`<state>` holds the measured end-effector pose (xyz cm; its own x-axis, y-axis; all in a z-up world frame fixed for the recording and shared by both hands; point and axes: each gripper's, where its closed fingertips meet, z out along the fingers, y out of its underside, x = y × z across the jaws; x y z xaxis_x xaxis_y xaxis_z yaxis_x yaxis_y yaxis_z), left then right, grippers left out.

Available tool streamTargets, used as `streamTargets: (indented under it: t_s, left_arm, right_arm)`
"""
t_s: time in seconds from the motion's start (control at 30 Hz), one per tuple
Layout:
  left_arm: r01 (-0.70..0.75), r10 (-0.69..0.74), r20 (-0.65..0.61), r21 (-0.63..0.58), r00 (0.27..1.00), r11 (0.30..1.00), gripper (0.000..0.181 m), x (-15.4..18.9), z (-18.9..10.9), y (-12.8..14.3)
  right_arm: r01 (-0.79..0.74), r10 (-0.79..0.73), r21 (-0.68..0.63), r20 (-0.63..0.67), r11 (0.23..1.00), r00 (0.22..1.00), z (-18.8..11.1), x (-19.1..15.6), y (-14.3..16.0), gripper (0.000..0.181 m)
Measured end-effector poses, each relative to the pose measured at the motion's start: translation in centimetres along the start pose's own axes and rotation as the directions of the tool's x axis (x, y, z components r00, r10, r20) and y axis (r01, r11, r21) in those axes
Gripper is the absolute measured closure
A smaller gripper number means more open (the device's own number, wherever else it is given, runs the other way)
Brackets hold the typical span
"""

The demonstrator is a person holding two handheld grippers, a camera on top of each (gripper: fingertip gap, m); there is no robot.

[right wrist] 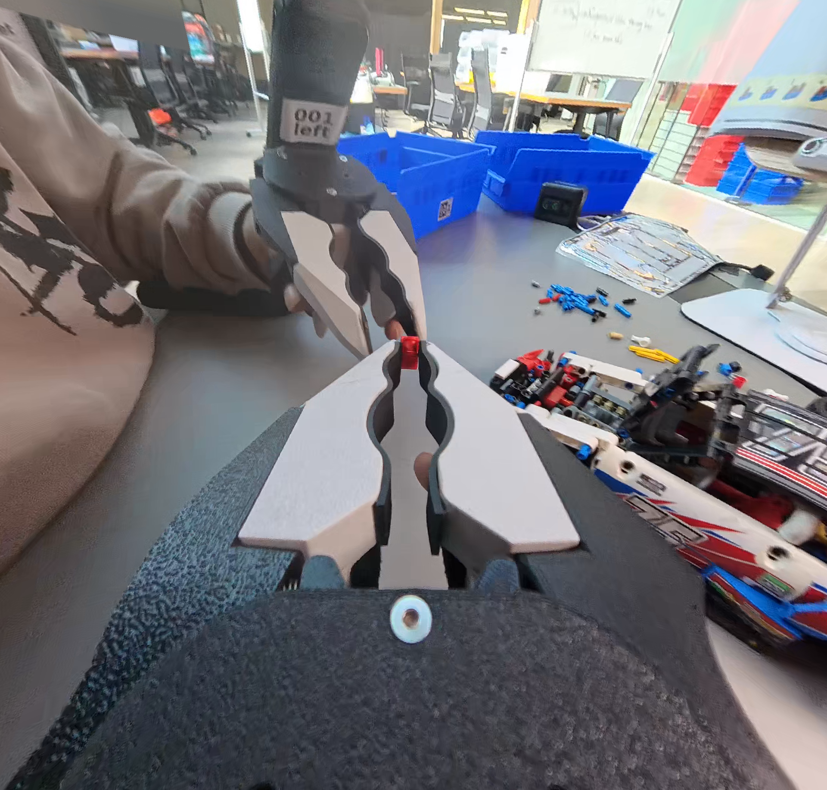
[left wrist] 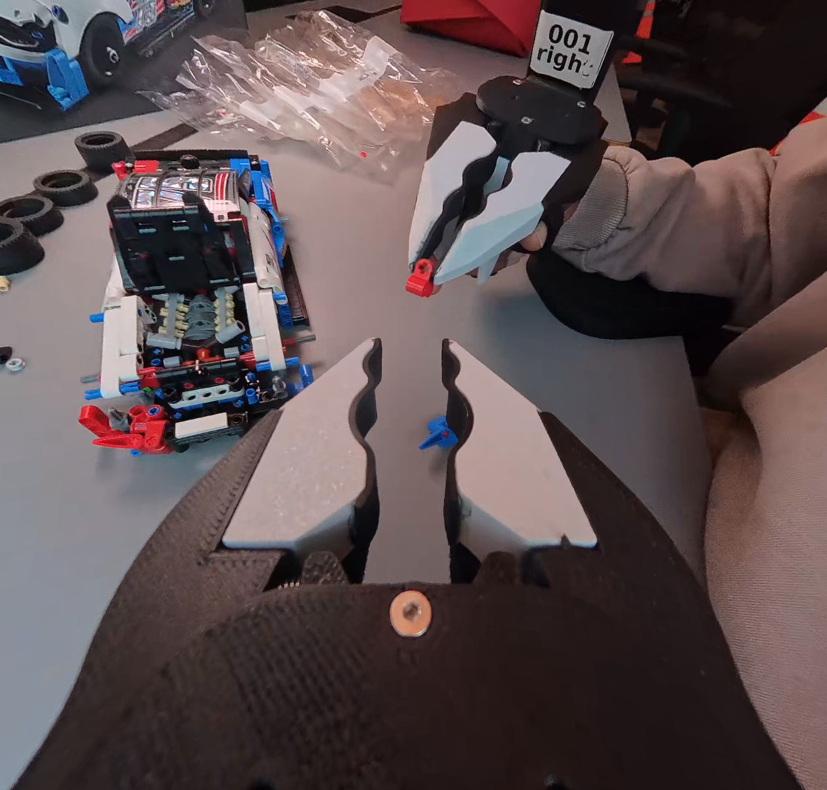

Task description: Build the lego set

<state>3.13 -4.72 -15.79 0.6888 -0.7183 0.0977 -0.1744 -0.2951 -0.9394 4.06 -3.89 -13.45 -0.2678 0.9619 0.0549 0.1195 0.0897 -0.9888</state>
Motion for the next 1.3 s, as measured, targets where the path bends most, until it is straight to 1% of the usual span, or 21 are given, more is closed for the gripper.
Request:
streamTargets:
  t_s: [0.03, 0.07, 0.13, 0.23, 0.27, 0.37, 0.43, 0.5, 0.57, 0.6, 0.67, 0.7, 0.77, 0.87, 0.93, 1.0, 1.1, 1.17, 1.23, 1.3]
  left_arm:
    - [-0.022, 0.022, 0.002, 0.008, 1.000, 1.000, 0.157, 0.1, -0.1, 0.1]
    - [-0.030, 0.031, -0.022, 0.019, 0.999, 0.999, 0.157, 0.6, -0.3, 0.0]
    - [-0.034, 0.038, -0.058, 0.063, 0.998, 0.997, 0.159, 1.3, -0.7, -0.7]
    - [-0.028, 0.040, -0.105, 0.113, 0.994, 0.993, 0.165, 2.1, -1.1, -1.3]
    - [-0.030, 0.042, -0.108, 0.110, 0.993, 0.994, 0.168, 2.1, -1.2, -1.2]
    - [-0.051, 0.056, -0.121, 0.044, 0.991, 0.998, 0.173, 2.1, -0.9, 0.3]
    - [-0.003, 0.003, -0.136, -0.003, 0.991, 1.000, 0.174, 2.1, -0.5, 1.2]
    - [0.112, -0.118, -0.165, -0.048, 0.979, 0.993, 0.175, 2.0, -0.3, 1.9]
    - [0.262, -0.275, -0.206, -0.088, 0.939, 0.961, 0.176, 1.8, -0.3, 2.4]
    - [0.322, -0.338, -0.216, -0.107, 0.916, 0.941, 0.176, 1.5, -0.3, 2.7]
    - [0.388, -0.409, -0.202, -0.137, 0.890, 0.912, 0.176, 0.7, -0.4, 3.4]
    - [0.396, -0.423, -0.191, -0.163, 0.886, 0.904, 0.176, 0.5, -0.4, 3.9]
    - [0.389, -0.429, -0.166, -0.227, 0.888, 0.893, 0.176, 0.3, -0.4, 5.1]
    - [0.406, -0.457, -0.162, -0.271, 0.874, 0.873, 0.175, 0.6, -0.2, 6.0]
    - [0.418, -0.472, -0.161, -0.282, 0.867, 0.864, 0.175, 0.6, 0.0, 6.3]
    - [0.446, -0.501, -0.167, -0.281, 0.849, 0.850, 0.175, 0.6, 0.0, 6.3]
    - [0.487, -0.543, -0.189, -0.275, 0.818, 0.829, 0.175, 0.6, -0.1, 6.1]
    - [0.499, -0.555, -0.196, -0.270, 0.809, 0.823, 0.175, 0.6, -0.1, 6.0]
    - [0.523, -0.577, -0.217, -0.260, 0.787, 0.812, 0.175, 0.7, -0.1, 5.6]
    - [0.560, -0.607, -0.244, -0.238, 0.756, 0.794, 0.175, 0.7, -0.2, 5.1]
  right_arm:
    - [-0.021, 0.020, 0.018, 0.022, 1.000, 1.000, 0.3, -0.5, -0.4, 0.177]
    - [-0.050, 0.048, 0.031, 0.043, 0.998, 0.998, 0.6, -1.0, -0.6, 0.177]
    - [-0.096, 0.092, 0.049, 0.075, 0.994, 0.993, 1.2, -1.6, -0.9, 0.177]
    - [-0.134, 0.131, 0.018, 0.114, 0.991, 0.985, 2.0, -2.4, -0.4, 0.177]
    - [-0.154, 0.153, -0.002, 0.125, 0.988, 0.980, 2.1, -2.5, -0.1, 0.177]
    - [-0.253, 0.270, -0.115, 0.166, 0.961, 0.948, 2.3, -2.8, 1.6, 0.177]
    - [-0.286, 0.314, -0.170, 0.169, 0.943, 0.934, 2.3, -2.9, 2.5, 0.177]
    - [-0.254, 0.285, -0.200, 0.146, 0.946, 0.947, 2.3, -2.8, 3.2, 0.177]
    - [-0.188, 0.219, -0.220, 0.126, 0.957, 0.967, 2.3, -2.7, 3.5, 0.171]
    - [-0.141, 0.173, -0.239, 0.116, 0.961, 0.978, 2.1, -2.6, 3.7, 0.169]
    - [-0.016, 0.048, -0.324, 0.090, 0.946, 0.995, 1.6, -2.3, 4.8, 0.164]
    - [0.053, -0.021, -0.382, 0.088, 0.922, 0.996, 1.4, -2.4, 5.6, 0.163]
    - [0.164, -0.126, -0.504, 0.109, 0.848, 0.986, 1.1, -3.1, 7.4, 0.156]
    - [0.251, -0.235, -0.612, 0.108, 0.750, 0.966, 1.5, -3.3, 9.1, 0.153]
    - [0.268, -0.249, -0.632, 0.120, 0.728, 0.961, 1.9, -3.7, 9.4, 0.150]
    - [0.270, -0.252, -0.629, 0.119, 0.729, 0.960, 2.2, -3.9, 9.4, 0.147]
    - [0.309, -0.294, -0.636, 0.132, 0.707, 0.946, 2.2, -3.7, 10.0, 0.162]
    - [0.303, -0.291, -0.632, 0.126, 0.713, 0.948, 2.1, -3.4, 10.0, 0.162]
    - [0.269, -0.252, -0.616, 0.116, 0.740, 0.961, 1.8, -3.1, 10.0, 0.163]
    - [0.189, -0.168, -0.570, 0.089, 0.800, 0.982, 1.7, -2.6, 9.5, 0.163]
